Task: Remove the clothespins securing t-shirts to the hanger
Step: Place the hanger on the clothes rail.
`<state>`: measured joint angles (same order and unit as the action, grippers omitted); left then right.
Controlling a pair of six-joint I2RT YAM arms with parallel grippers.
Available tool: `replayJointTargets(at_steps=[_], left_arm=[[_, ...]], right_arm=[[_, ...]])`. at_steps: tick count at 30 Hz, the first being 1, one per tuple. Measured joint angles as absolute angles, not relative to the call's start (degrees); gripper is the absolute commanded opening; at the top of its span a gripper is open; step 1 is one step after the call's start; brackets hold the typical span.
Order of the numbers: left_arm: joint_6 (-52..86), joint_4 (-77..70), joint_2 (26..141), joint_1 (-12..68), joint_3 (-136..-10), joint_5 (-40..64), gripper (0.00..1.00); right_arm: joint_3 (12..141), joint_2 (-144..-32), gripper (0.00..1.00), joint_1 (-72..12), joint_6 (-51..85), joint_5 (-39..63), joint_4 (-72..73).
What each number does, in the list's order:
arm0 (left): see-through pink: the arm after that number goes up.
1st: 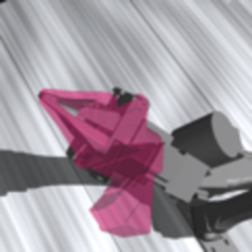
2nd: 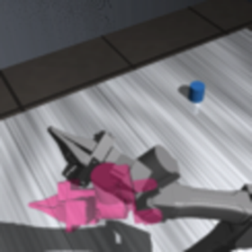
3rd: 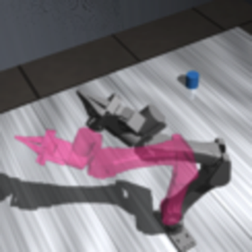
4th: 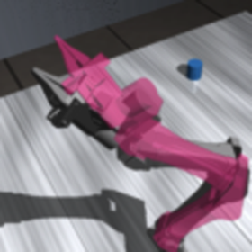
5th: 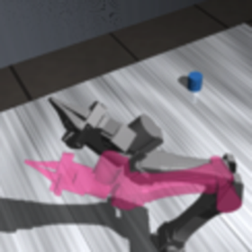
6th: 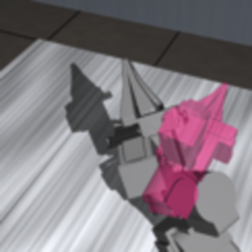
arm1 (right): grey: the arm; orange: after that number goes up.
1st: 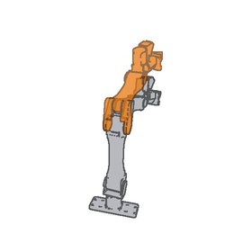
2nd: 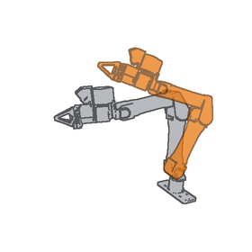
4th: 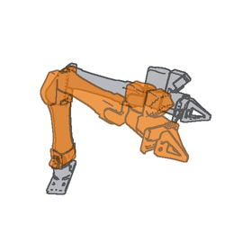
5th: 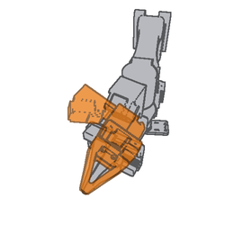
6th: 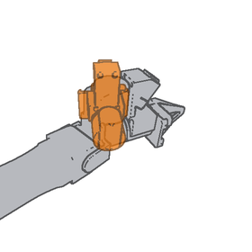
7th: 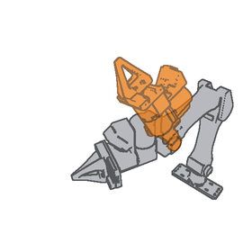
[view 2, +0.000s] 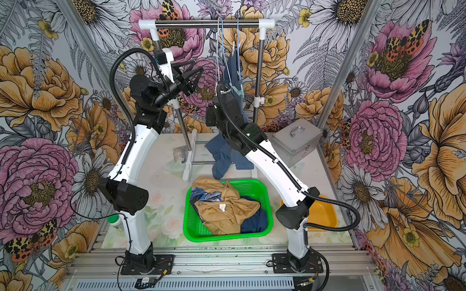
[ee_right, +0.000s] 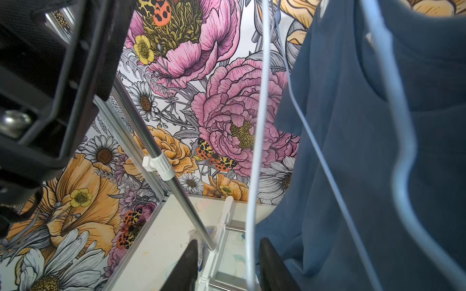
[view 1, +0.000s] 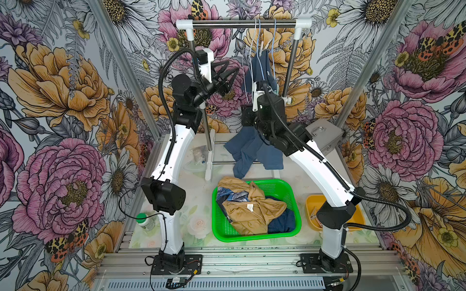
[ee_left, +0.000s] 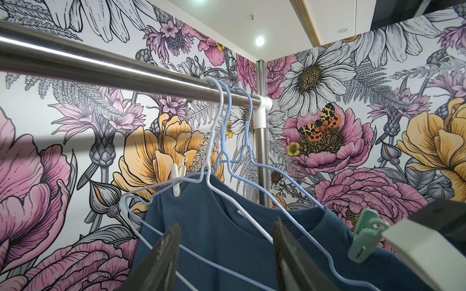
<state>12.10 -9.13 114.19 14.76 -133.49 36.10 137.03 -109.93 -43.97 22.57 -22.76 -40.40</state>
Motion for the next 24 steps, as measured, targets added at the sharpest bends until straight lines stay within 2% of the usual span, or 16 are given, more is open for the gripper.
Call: replayJointTargets(at_steps=[5,8,17,24], left_arm=[[12.1,-9.1,114.2,14.8,-133.4,36.1,0.59],[12.1,-9.1,114.2,14.8,-133.1,36.1,0.59],[12.0,-9.2,113.6,14.8,-130.4,36.1,0.59],[11.8,-9.0,111.9,15.2,-128.5,36.1,0.59]], right_arm=[[134.5,-108.5,0.81,-44.7,22.5,-24.9,-40.5],[131.4,-106.5,0.87,-45.5,22.7,-26.2,-40.5],[121.3,-99.2,0.95,-48.4,23.7,-29.1,-40.5],[112.8,-93.5,0.97,-50.3,25.3,-31.1,-40.6]])
